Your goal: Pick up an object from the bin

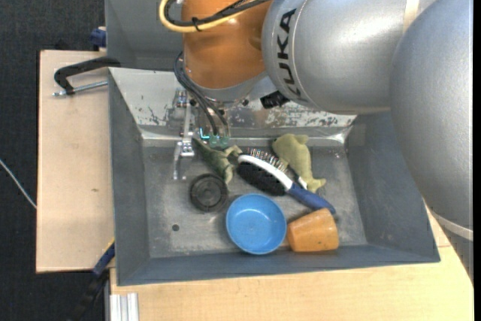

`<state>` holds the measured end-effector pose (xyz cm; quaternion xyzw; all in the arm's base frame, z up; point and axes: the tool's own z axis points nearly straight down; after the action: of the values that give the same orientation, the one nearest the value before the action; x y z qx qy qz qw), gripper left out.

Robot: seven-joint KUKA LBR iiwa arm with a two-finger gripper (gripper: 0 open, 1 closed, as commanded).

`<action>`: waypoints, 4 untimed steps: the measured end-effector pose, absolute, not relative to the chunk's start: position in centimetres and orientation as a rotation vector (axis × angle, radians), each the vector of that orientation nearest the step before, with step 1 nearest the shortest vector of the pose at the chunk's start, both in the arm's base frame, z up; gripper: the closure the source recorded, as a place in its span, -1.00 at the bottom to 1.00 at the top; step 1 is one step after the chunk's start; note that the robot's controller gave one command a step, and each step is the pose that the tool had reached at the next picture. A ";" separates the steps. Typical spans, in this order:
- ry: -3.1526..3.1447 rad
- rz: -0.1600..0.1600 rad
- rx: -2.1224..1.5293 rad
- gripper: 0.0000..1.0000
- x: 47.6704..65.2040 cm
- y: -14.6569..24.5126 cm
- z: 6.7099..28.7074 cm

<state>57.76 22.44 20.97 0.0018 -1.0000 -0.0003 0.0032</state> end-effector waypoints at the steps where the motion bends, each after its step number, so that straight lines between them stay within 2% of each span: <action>1: -3.096 0.003 0.525 -1.00 56.6 13.1 15.9; 2: -2.823 0.000 1.376 -1.00 52.6 8.7 15.4; 3: -2.459 -0.003 1.952 -1.00 49.4 5.3 10.8; 4: -2.295 0.005 2.140 -1.00 50.1 7.9 7.6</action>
Offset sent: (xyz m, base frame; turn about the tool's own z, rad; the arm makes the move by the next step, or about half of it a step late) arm -0.0124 -0.0913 -0.0502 -0.3360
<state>50.07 7.95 7.56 0.6820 -0.7314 0.0016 0.0021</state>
